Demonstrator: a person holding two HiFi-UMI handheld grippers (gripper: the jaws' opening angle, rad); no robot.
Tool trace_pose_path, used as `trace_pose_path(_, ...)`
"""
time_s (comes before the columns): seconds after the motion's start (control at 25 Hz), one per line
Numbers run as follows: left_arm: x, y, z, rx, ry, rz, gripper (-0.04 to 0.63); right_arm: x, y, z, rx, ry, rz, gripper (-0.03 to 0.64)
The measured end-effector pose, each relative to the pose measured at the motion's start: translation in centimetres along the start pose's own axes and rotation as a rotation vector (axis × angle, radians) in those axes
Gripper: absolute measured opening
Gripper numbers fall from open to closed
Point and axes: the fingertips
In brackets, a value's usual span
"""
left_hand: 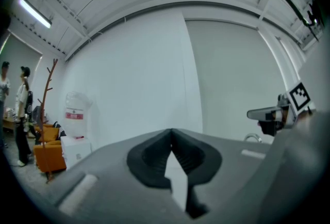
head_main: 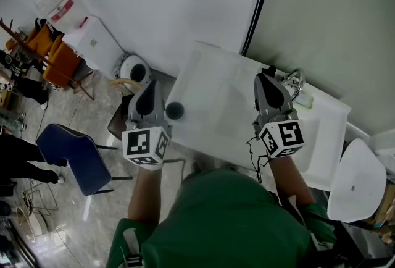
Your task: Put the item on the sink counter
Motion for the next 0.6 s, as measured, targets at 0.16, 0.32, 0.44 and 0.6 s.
trace_pose_path(0.16, -0.2, 0.4, 0.2, -0.006, 0.005, -0.001, -0.002, -0.1, 0.0, 0.1, 0.0, 0.005, -0.001, 0.008)
trace_pose_path(0.32, -0.5, 0.9, 0.0, -0.014, 0.009, -0.005, -0.002, -0.4, 0.1, -0.1, -0.001, 0.011, -0.006, 0.008)
trace_pose_path(0.44, -0.8, 1.1, -0.1, -0.016, 0.013, -0.007, -0.002, -0.7, 0.2, 0.0, -0.003, 0.016, -0.01, 0.008)
trace_pose_path(0.6, -1.4, 1.1, -0.3, -0.014, 0.019, -0.007, -0.002, -1.4, 0.2, 0.2, 0.0, 0.017, -0.016, 0.008)
Point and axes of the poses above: the fingertips, and each gripper's own axes: z forward along the fingers, x to its right, y out of its underside, and after that the axes turned 6 degrees about y, right-handed
